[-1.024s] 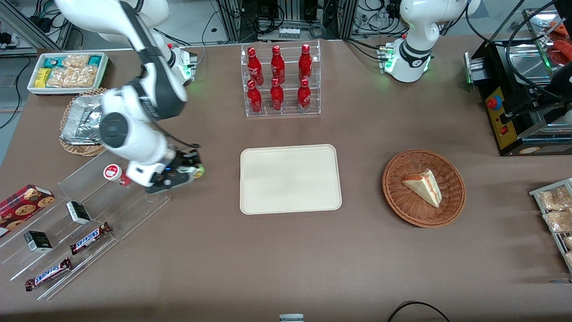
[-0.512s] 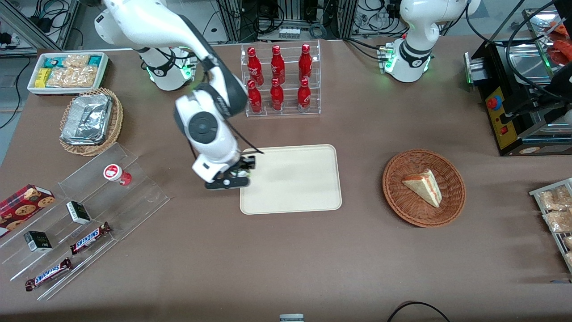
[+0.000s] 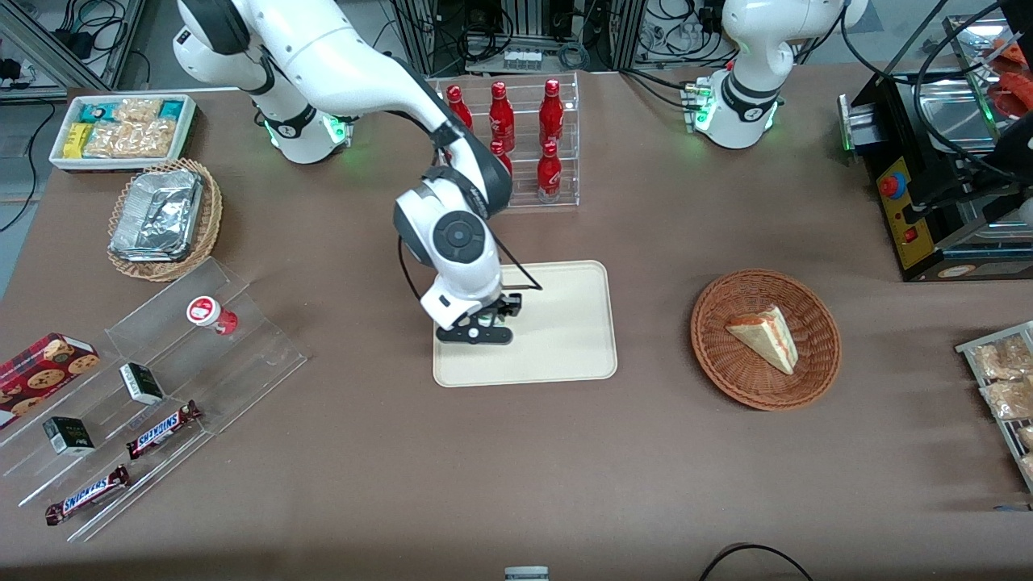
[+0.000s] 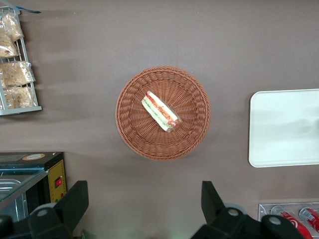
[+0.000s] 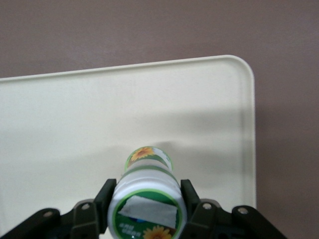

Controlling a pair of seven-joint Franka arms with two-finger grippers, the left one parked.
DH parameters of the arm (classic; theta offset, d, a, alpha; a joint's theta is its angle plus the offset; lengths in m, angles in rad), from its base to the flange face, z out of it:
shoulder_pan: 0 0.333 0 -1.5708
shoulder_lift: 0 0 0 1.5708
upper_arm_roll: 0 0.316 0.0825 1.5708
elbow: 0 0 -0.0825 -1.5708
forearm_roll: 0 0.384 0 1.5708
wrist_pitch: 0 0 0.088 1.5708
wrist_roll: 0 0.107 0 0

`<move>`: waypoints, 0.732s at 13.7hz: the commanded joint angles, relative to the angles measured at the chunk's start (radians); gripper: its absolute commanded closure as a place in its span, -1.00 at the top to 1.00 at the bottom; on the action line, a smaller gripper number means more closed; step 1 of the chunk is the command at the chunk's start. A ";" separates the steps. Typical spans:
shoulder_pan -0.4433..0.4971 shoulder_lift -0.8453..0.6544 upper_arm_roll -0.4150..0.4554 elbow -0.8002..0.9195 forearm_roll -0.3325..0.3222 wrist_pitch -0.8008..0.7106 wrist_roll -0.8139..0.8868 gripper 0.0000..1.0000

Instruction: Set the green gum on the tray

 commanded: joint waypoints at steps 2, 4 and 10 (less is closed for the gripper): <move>0.024 0.082 -0.014 0.077 0.011 0.050 0.043 -1.00; 0.037 0.098 -0.018 0.084 0.005 0.050 0.049 -1.00; 0.053 0.125 -0.018 0.082 -0.035 0.051 0.061 -1.00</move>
